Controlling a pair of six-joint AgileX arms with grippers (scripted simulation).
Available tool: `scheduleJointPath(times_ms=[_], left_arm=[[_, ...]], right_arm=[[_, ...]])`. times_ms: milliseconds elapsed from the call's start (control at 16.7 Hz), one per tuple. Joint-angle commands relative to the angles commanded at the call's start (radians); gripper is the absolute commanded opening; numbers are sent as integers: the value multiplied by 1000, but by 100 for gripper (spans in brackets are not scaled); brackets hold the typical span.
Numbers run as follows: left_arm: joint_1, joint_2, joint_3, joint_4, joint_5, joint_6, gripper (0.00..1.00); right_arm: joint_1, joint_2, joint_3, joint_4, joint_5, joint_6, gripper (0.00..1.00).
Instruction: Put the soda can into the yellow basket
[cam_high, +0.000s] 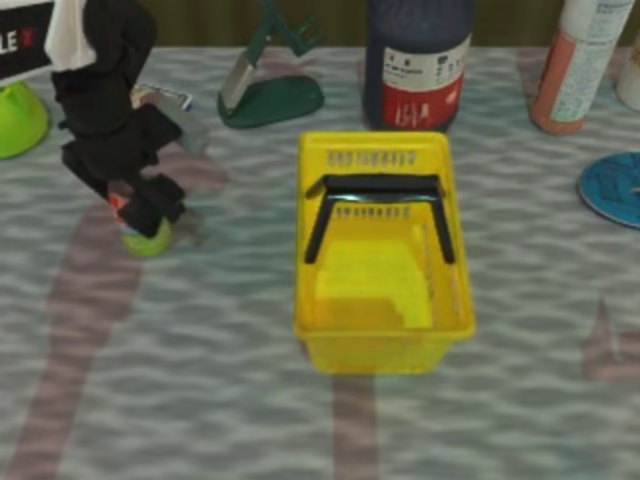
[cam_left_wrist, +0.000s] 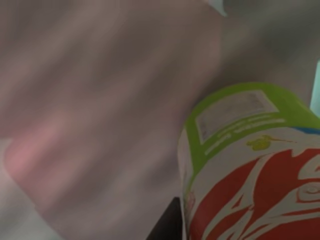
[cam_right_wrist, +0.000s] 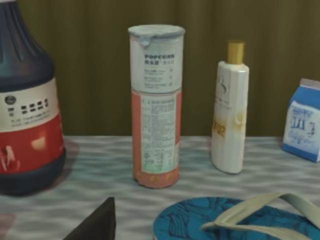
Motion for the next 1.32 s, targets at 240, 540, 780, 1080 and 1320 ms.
scheduleJointPath(times_ms=[240,540,780,1080,1320], left_arm=[[-15,3,-20,138,114,-43,0],[-40,0,-81,507,386,-162,0],[-64,-17,-160,901,656,-288,0],[-91,-62,-275,1386,984,-447,0],[-107,-108,-345,1655,1181,-540,0]], right_arm=[[0,0,0,0,0,0,100],[0,0,0,0,0,0,100],[0,0,0,0,0,0,100],[0,0,0,0,0,0,100],[0,0,0,0,0,0,100]])
